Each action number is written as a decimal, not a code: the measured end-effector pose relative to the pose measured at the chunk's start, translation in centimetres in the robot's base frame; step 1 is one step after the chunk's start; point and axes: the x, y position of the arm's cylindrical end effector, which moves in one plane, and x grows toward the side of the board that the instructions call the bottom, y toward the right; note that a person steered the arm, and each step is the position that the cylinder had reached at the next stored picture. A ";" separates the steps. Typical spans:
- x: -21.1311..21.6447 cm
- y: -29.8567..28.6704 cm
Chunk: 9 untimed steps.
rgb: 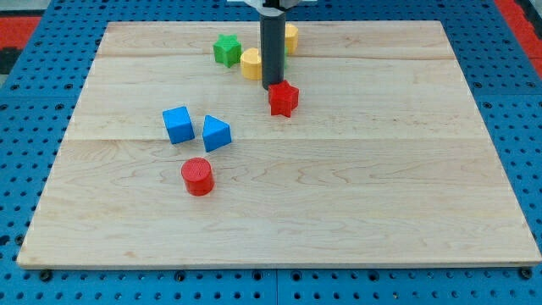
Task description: Bring the red star toward the right center
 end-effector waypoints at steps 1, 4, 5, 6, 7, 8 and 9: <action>0.3 -5.1; 3.4 15.3; 3.4 11.3; 1.9 7.4; -2.4 18.0; 0.3 20.0; 0.9 19.4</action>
